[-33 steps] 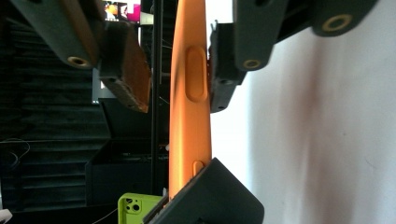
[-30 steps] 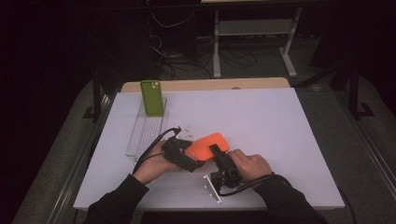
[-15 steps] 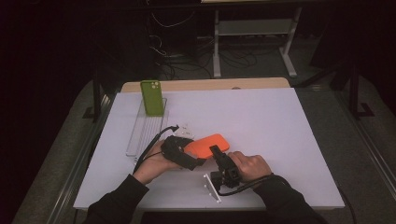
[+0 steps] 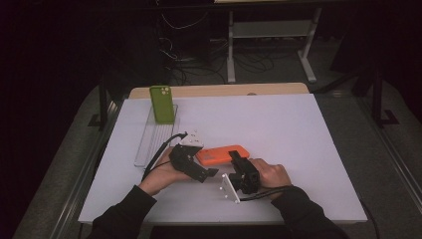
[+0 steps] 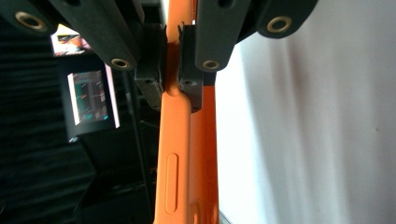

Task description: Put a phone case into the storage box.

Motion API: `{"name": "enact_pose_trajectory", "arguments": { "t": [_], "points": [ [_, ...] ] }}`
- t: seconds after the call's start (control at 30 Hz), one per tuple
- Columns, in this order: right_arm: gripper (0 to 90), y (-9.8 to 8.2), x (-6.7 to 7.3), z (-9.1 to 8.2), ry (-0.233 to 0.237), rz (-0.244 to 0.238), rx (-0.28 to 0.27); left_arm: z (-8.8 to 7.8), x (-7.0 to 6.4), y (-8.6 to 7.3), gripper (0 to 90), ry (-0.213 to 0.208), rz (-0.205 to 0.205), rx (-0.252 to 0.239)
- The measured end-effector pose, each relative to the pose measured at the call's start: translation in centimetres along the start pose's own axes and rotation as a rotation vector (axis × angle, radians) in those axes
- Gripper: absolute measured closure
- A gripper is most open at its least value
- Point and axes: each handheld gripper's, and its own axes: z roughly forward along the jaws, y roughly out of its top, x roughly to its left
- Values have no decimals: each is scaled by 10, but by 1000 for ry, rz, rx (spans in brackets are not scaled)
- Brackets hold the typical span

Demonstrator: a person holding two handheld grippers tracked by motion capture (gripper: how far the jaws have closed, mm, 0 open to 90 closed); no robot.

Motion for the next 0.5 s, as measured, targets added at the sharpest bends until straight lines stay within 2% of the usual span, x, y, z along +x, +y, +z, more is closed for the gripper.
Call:
{"name": "enact_pose_trajectory", "arguments": {
  "t": [0.07,0.1,0.13,0.17,0.23,0.27,0.3,0.33,0.37,0.43,0.5],
  "points": [
    [818,-2,-4,1,33,41,2,-1,1,0,0,5,-3,-6],
    [818,-4,-7,1,34,57,4,-1,1,0,0,6,-15,-15],
    [818,-5,-9,2,36,102,-2,-2,3,0,0,10,1,-20],
    [817,-7,-11,2,58,150,8,-2,3,0,0,9,2,-24],
    [817,-10,-15,3,65,187,9,-3,3,0,0,12,-19,-27],
    [817,-12,-18,4,74,212,8,-4,4,0,0,15,-13,-24],
    [817,-14,-20,4,84,240,6,-3,4,-1,0,13,-32,-38],
    [817,-13,-21,2,108,319,20,-3,4,-1,0,16,-41,-50],
    [817,-14,-22,3,113,359,24,-3,5,-1,0,16,-36,-50],
    [817,-17,-26,3,140,431,18,-4,6,-1,0,19,-39,-52],
    [817,-20,-30,4,159,481,21,-4,8,-1,0,26,-22,-53]
  ]
}}
